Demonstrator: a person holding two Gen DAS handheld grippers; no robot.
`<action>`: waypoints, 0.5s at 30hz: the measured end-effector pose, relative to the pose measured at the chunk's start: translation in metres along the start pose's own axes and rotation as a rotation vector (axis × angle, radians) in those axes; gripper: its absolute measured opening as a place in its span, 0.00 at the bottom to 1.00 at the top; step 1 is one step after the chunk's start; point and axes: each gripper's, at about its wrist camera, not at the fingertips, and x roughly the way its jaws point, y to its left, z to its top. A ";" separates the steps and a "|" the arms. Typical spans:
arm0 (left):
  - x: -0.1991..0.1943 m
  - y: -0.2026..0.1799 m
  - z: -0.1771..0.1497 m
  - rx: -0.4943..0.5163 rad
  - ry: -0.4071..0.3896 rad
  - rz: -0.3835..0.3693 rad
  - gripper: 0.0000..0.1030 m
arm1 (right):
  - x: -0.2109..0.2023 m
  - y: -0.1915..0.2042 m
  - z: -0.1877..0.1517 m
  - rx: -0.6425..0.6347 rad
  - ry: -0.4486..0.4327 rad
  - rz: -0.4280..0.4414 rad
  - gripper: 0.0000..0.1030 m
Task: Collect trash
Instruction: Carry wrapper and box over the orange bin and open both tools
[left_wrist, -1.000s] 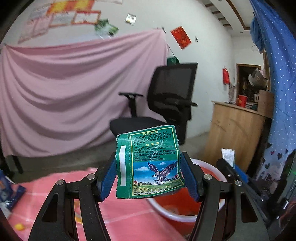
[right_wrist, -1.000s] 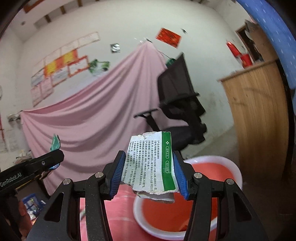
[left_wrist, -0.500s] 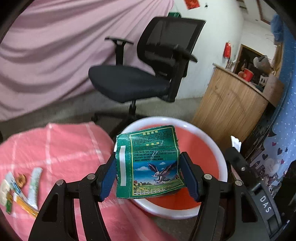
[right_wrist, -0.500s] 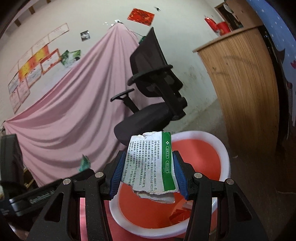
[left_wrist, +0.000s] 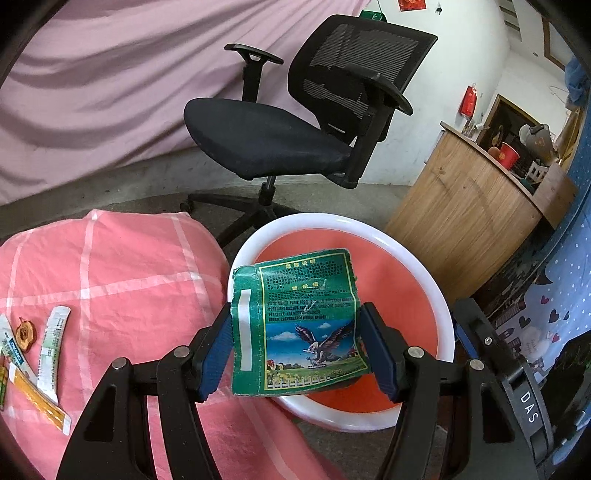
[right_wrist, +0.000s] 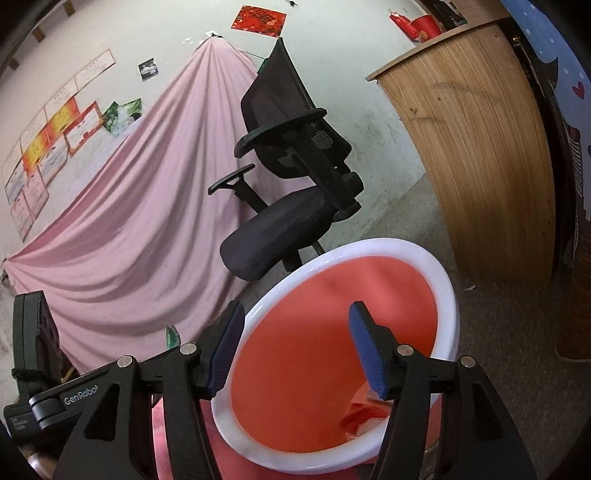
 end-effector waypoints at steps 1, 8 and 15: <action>-0.001 0.001 0.000 -0.003 -0.001 -0.006 0.59 | 0.000 0.000 0.000 -0.001 -0.002 0.001 0.64; -0.003 0.000 0.000 -0.011 -0.011 -0.017 0.62 | -0.004 -0.002 0.002 0.005 -0.033 -0.014 0.74; -0.013 0.000 0.000 0.008 -0.051 -0.010 0.70 | -0.006 -0.004 0.005 0.009 -0.055 -0.033 0.75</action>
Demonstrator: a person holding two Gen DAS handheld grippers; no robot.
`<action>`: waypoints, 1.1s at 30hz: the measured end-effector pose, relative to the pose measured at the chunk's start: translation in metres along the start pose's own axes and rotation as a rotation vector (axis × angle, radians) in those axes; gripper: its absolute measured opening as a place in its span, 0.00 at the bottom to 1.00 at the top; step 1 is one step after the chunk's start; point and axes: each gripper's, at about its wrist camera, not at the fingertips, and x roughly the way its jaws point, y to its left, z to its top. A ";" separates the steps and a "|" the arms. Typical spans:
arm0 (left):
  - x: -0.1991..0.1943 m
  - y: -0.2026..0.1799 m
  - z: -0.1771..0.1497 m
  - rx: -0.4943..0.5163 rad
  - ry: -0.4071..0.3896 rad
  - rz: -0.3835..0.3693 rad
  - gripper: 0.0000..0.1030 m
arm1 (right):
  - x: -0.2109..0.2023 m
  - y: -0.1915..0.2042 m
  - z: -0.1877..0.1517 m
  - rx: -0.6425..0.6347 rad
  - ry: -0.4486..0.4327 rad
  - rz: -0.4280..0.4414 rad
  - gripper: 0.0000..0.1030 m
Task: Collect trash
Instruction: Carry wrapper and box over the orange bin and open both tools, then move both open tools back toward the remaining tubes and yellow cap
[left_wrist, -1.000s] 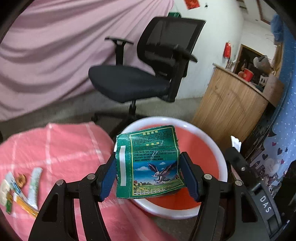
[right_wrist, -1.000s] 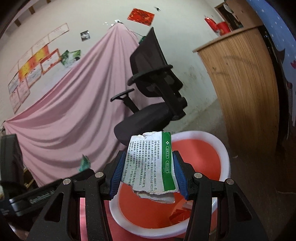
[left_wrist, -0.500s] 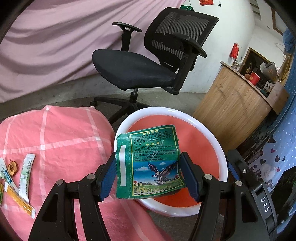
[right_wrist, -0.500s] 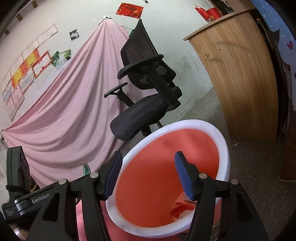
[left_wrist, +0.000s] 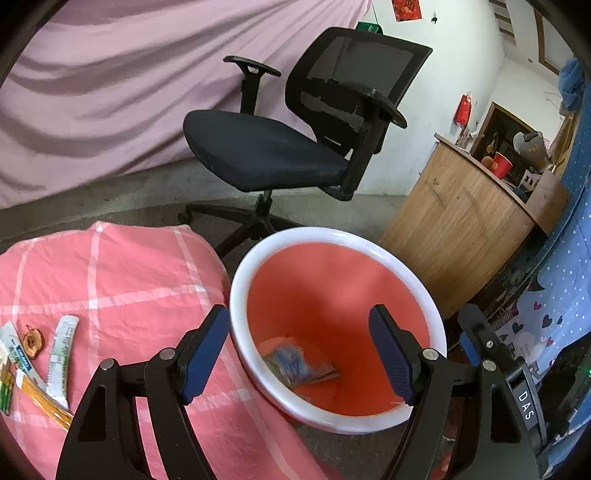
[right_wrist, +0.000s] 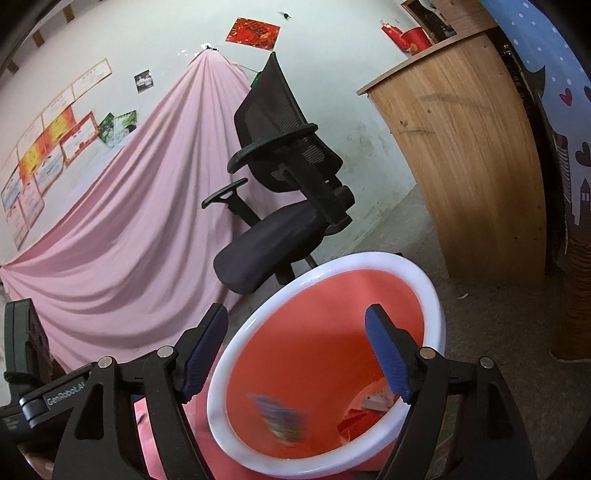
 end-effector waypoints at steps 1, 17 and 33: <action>-0.002 0.001 0.000 0.000 -0.012 0.007 0.70 | 0.000 0.001 0.000 -0.003 -0.003 0.000 0.77; -0.108 0.017 -0.029 0.065 -0.392 0.212 0.98 | -0.041 0.052 0.008 -0.156 -0.174 0.138 1.00; -0.222 0.083 -0.098 0.009 -0.549 0.474 0.98 | -0.079 0.146 -0.023 -0.424 -0.197 0.410 1.00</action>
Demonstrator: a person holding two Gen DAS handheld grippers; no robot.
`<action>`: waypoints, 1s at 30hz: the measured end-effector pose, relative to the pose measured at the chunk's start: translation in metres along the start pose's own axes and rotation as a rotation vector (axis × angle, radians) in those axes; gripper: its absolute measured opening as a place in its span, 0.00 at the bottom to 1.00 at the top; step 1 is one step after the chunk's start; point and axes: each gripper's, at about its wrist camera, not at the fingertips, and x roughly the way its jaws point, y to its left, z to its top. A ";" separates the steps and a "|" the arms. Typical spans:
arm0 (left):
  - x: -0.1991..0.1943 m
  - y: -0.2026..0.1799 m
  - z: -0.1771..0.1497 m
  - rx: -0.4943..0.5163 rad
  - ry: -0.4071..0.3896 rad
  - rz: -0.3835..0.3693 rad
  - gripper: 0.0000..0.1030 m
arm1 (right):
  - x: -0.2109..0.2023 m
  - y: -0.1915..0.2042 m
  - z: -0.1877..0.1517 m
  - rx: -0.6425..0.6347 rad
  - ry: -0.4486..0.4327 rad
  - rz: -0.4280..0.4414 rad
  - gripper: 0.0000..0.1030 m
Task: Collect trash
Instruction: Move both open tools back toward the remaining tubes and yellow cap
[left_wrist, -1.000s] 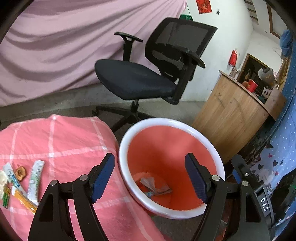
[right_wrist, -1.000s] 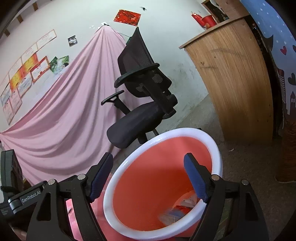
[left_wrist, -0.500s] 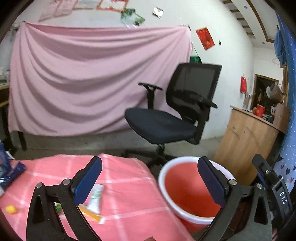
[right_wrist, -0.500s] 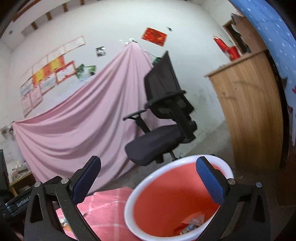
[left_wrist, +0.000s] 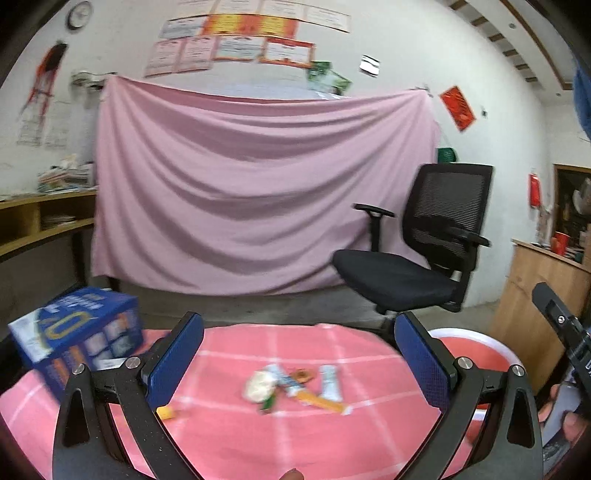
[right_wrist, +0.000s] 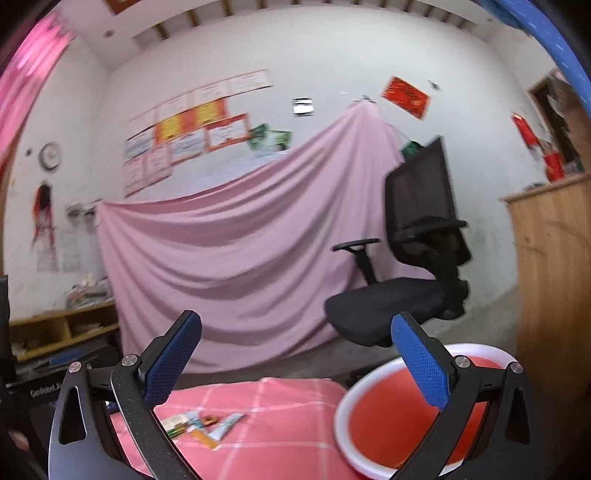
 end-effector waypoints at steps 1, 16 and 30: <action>-0.004 0.008 -0.002 -0.008 -0.001 0.020 0.98 | 0.002 0.008 -0.002 -0.017 0.006 0.024 1.00; -0.029 0.092 -0.044 0.008 0.108 0.182 0.98 | 0.043 0.066 -0.032 -0.195 0.233 0.167 1.00; 0.033 0.138 -0.059 -0.100 0.422 0.083 0.93 | 0.112 0.071 -0.073 -0.212 0.604 0.199 0.81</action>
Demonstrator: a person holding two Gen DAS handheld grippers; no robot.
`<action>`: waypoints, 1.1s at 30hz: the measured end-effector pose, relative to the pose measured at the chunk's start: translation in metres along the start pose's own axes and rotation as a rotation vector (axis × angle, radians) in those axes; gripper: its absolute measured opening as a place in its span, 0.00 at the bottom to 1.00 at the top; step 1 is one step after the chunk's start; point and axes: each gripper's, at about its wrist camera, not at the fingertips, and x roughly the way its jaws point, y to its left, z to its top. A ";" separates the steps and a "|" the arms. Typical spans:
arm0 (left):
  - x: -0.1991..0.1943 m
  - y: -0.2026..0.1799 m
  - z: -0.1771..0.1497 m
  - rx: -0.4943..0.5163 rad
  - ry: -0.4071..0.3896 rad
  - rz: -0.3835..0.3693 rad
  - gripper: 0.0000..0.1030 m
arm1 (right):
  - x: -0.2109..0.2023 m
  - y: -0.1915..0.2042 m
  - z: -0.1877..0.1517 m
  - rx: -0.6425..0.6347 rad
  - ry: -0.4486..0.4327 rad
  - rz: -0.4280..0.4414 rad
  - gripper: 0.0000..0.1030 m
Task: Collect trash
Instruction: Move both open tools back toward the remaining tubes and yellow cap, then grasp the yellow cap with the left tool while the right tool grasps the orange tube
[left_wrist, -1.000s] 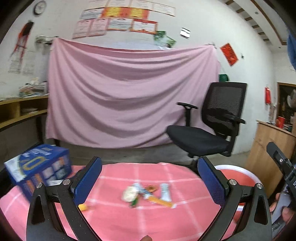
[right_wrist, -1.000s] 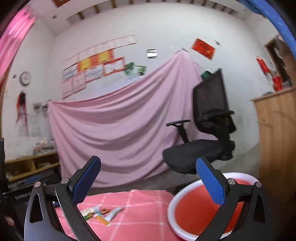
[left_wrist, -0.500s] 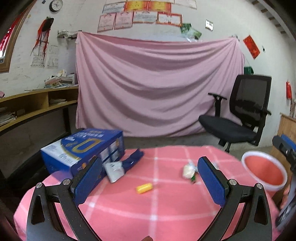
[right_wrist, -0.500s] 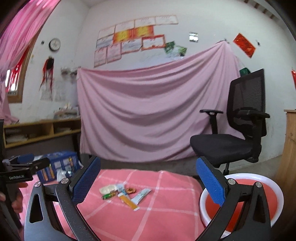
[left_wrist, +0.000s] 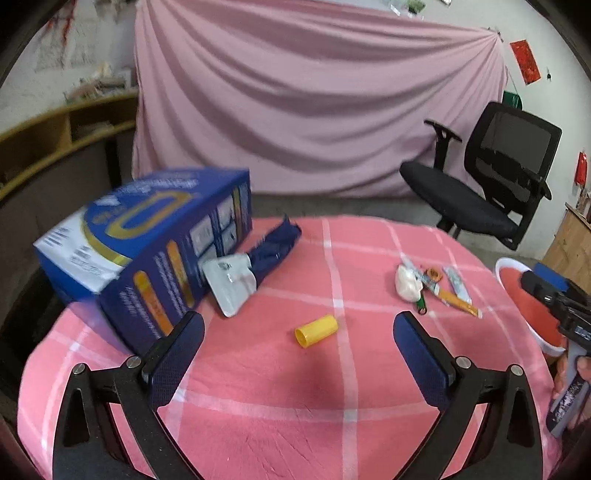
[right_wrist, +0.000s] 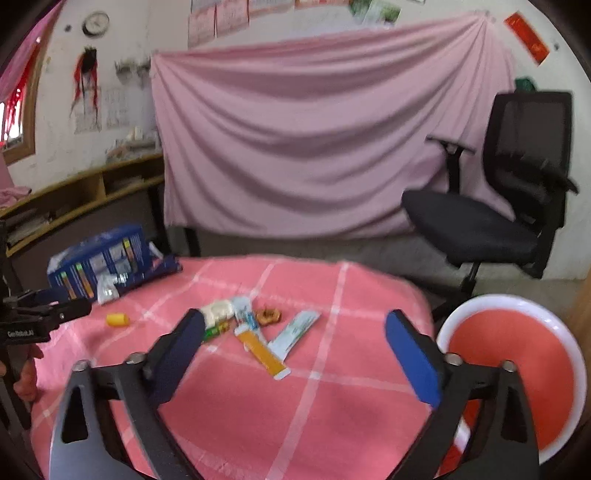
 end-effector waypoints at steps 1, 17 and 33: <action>0.005 0.001 0.001 0.000 0.024 -0.013 0.91 | 0.009 -0.002 0.000 0.006 0.039 0.009 0.81; 0.047 0.002 0.010 0.061 0.219 -0.109 0.52 | 0.080 -0.005 -0.005 0.048 0.365 0.157 0.46; 0.050 -0.014 0.008 0.132 0.236 -0.077 0.21 | 0.077 0.007 -0.009 -0.019 0.393 0.197 0.12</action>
